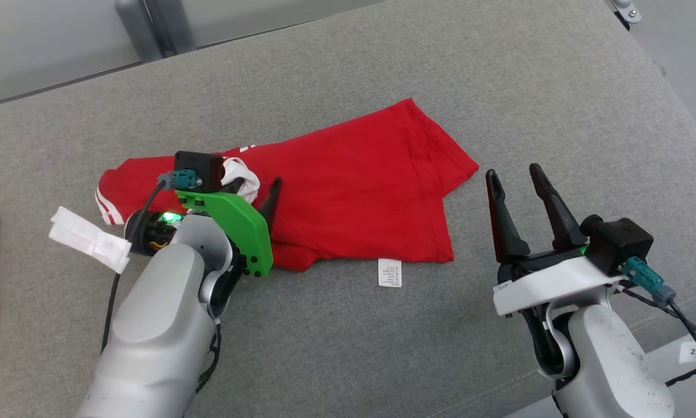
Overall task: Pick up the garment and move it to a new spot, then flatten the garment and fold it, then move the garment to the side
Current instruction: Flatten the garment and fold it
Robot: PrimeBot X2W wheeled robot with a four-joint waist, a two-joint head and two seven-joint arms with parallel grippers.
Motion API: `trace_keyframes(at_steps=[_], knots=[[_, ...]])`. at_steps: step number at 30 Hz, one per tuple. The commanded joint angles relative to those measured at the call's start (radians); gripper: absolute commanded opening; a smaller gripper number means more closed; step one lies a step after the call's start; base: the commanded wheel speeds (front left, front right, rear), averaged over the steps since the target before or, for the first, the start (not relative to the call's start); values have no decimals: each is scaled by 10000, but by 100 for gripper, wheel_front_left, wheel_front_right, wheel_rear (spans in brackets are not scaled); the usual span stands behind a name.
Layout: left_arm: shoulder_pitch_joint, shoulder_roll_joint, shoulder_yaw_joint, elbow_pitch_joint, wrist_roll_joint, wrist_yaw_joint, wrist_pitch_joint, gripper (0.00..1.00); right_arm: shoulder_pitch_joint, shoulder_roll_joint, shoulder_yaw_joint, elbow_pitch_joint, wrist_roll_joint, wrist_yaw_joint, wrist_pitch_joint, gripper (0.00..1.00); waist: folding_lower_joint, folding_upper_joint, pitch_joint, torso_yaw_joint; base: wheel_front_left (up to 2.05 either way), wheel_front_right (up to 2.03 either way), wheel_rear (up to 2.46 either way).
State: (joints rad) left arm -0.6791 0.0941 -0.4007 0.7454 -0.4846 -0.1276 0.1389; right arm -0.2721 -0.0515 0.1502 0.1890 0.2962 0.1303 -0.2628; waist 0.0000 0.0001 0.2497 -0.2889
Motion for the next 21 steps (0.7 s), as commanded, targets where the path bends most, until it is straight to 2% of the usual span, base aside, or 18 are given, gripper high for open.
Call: trace_keyframes(at_steps=[1, 10, 16, 21], knots=[[-181, 66, -141, 74, -100, -40, -188, 100, -16, 10, -7, 23, -25, 8, -31, 100, 0, -1, -76, 195, 0, 0, 0], [447, 313, -996, -517, -644, -38, -1287, 100, 237, 2, 15, 100, -125, 7, -31, 100, 0, -1, -664, 1214, 0, 0, 0], [1517, 644, -1031, -1462, -1073, -33, -1396, 100, 422, -26, -60, 137, -187, 7, -31, 100, 0, -1, -930, 1695, 0, 0, 0], [2766, 932, -796, -2660, -1526, 262, -1155, 100, 535, -56, -136, 132, -195, 7, -31, 100, 0, -1, -1066, 1936, 0, 0, 0]])
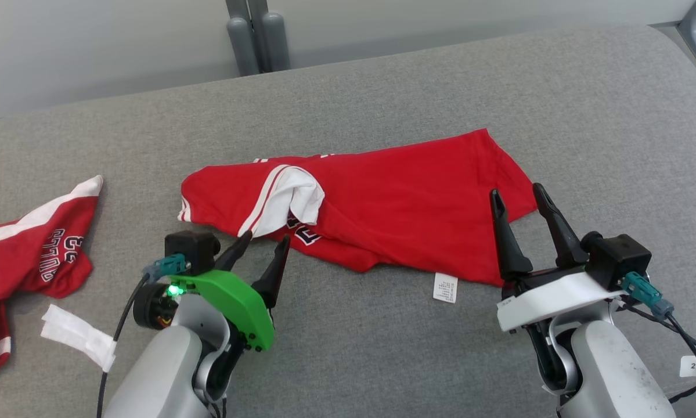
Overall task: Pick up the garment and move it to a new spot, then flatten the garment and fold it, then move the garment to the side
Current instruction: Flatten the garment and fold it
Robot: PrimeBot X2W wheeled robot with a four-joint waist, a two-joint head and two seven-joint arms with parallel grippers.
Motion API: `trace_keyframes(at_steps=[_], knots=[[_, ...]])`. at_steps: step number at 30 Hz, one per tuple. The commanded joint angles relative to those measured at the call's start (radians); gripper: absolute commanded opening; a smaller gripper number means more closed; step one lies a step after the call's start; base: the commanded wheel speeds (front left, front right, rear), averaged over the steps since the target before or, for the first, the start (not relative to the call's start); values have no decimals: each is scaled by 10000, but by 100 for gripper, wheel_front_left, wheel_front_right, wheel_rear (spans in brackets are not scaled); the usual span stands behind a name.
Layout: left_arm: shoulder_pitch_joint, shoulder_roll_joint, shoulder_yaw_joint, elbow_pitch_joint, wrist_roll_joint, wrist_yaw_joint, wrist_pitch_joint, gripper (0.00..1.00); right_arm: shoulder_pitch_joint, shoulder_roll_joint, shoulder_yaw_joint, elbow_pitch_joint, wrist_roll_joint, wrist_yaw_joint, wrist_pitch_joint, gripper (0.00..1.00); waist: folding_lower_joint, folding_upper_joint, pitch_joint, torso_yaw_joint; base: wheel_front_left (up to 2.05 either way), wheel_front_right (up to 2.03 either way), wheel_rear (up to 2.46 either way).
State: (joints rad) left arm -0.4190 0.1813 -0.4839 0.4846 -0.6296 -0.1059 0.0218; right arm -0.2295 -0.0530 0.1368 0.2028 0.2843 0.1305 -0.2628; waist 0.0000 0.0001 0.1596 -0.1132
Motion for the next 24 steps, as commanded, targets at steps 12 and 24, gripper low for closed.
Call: trace_keyframes(at_steps=[12, 24], knots=[[1160, -166, 427, -1275, -1444, 107, 723, 100, -64, -115, 105, -9, -33, 6, -31, 100, 0, -1, -156, -31, 0, 0, 0], [119, -468, 686, 199, -1917, -10, 505, 100, -301, -120, -59, -144, -55, 5, -31, 100, 0, -1, 222, -738, 0, 0, 0]])
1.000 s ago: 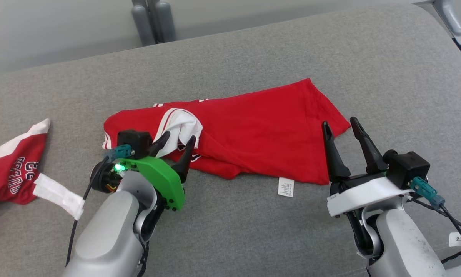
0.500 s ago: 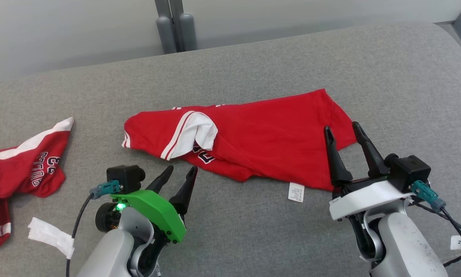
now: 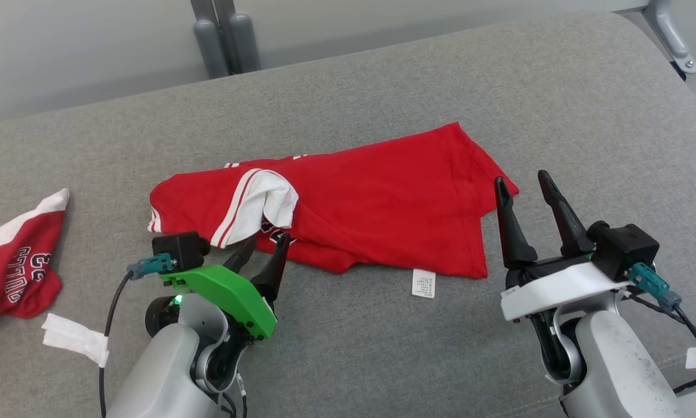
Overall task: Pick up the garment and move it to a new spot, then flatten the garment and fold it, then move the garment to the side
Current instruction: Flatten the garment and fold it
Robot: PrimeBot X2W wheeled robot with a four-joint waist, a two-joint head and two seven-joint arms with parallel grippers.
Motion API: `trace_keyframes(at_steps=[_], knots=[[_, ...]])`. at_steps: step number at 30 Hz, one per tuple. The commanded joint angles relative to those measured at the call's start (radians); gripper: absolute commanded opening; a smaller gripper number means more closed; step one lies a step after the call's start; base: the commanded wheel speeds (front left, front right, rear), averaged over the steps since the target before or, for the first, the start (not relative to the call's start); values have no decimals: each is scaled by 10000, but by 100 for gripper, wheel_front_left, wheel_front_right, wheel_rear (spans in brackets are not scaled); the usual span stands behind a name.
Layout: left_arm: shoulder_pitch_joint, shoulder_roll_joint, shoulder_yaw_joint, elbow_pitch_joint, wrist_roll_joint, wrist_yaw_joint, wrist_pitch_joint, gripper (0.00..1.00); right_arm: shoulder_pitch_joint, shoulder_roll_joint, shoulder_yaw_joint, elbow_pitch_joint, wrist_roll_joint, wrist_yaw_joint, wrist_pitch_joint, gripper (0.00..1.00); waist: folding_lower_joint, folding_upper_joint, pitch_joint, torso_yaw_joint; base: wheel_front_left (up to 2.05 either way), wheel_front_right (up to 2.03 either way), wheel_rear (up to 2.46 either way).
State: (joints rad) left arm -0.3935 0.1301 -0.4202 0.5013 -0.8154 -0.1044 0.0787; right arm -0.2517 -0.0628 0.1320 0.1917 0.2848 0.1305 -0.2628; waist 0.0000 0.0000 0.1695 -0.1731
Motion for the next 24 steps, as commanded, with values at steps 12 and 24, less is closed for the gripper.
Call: trace_keyframes(at_steps=[12, 24], knots=[[-751, 414, 399, 982, -95, -96, -760, 79, -63, 26, -89, 1, -43, 5, -31, 100, 0, 0, 201, -391, 0, 0, 0], [-924, 500, 672, 1387, -630, -177, -834, 96, -70, 51, 17, 7, -62, 5, -30, 100, 0, 0, 193, -269, 0, 0, 0]])
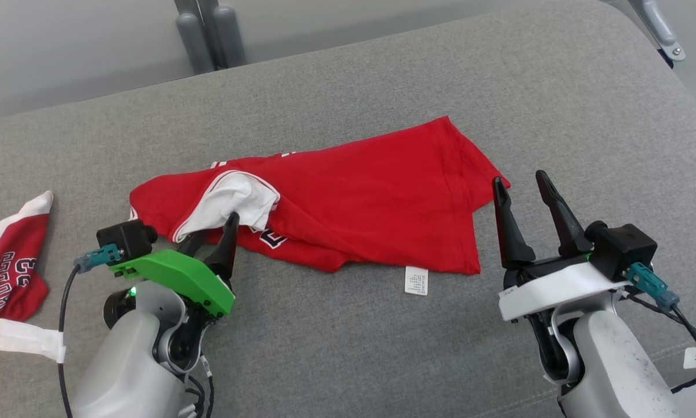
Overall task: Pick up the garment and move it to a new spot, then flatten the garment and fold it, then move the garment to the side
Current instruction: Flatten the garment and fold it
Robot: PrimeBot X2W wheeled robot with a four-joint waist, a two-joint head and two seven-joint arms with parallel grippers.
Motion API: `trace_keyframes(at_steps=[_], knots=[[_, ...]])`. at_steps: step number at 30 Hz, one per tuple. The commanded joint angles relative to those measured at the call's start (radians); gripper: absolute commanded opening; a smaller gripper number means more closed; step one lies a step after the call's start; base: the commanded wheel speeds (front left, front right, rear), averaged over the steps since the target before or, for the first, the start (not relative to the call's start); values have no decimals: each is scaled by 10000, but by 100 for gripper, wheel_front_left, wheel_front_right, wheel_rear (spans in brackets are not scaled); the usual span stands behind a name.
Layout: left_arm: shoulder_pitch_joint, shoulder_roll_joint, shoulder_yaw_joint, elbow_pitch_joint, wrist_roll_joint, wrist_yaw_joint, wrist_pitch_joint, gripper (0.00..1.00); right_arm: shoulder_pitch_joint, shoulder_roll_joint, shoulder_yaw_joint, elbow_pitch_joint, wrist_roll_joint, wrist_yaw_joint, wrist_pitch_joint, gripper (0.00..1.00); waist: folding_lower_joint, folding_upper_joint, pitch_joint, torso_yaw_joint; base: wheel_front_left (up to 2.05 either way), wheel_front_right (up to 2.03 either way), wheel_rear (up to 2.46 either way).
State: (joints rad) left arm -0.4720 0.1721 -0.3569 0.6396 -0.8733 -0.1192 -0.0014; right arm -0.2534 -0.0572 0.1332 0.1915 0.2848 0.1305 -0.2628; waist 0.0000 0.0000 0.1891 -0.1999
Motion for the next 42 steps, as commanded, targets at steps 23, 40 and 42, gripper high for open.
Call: trace_keyframes(at_steps=[23, 40, 42], knots=[[480, 609, 450, -989, -905, -40, 151, 0, 91, -72, 26, 74, -62, 5, -30, 100, 0, 0, -132, -64, 0, 0, 0], [2804, 3455, -412, -5911, -1458, 854, 4700, 0, 282, -70, -119, 236, -16, 5, -30, 100, 0, 0, -426, 592, 0, 0, 0], [3210, 3878, -384, -6673, -1739, 1059, 5319, 0, 284, -61, -122, 254, -11, 5, -30, 100, 0, 0, -440, 648, 0, 0, 0]])
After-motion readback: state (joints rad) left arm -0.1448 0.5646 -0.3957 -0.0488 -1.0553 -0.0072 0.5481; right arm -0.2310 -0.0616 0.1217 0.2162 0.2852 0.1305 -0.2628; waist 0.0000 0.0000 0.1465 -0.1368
